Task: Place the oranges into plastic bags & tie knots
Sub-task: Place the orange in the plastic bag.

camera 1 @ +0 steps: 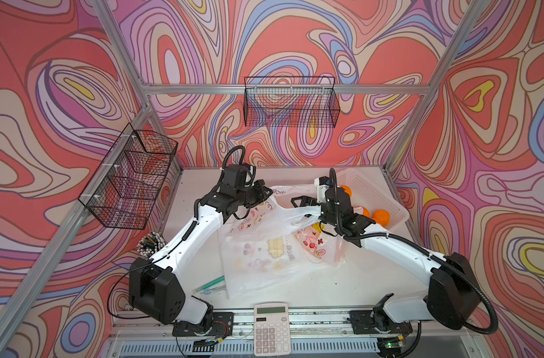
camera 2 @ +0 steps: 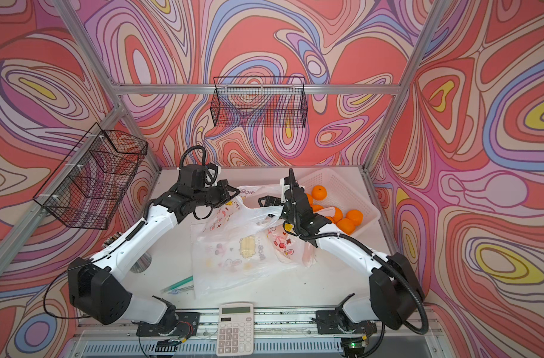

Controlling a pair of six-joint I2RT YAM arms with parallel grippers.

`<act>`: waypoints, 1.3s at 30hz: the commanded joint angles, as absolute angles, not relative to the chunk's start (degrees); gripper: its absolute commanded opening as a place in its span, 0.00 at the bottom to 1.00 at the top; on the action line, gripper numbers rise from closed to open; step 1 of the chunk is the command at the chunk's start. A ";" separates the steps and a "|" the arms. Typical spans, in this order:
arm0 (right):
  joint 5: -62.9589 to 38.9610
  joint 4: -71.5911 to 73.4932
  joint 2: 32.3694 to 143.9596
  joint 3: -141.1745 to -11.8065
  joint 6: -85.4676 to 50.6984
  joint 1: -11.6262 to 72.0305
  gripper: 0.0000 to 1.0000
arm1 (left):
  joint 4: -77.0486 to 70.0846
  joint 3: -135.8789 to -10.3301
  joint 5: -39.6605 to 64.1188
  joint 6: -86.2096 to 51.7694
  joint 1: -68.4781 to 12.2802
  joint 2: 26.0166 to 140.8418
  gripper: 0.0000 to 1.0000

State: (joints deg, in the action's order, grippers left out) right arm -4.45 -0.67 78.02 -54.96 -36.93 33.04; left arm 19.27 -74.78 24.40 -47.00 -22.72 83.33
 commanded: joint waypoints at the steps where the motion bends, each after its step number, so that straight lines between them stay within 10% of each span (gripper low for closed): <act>1: 0.32 -6.84 73.63 -52.02 -35.79 32.51 0.87 | 18.82 -74.19 23.49 -47.26 -22.44 81.30 0.00; 19: -1.06 -27.67 63.02 -58.61 -21.85 13.53 0.98 | 17.26 -72.64 23.70 -48.60 -21.80 80.42 0.00; 26: -8.87 -26.15 77.89 -63.95 -15.09 -1.28 0.98 | 17.00 -72.25 24.42 -48.52 -21.84 80.33 0.00; 39: -14.16 -29.94 111.64 -85.15 -9.74 -1.47 0.95 | 17.78 -71.98 24.48 -47.55 -21.87 80.25 0.00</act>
State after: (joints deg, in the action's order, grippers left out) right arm -11.84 -28.14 109.27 -82.41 -11.75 -2.09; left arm 18.15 -72.53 24.23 -48.05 -22.11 81.82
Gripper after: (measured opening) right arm 0.950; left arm 0.048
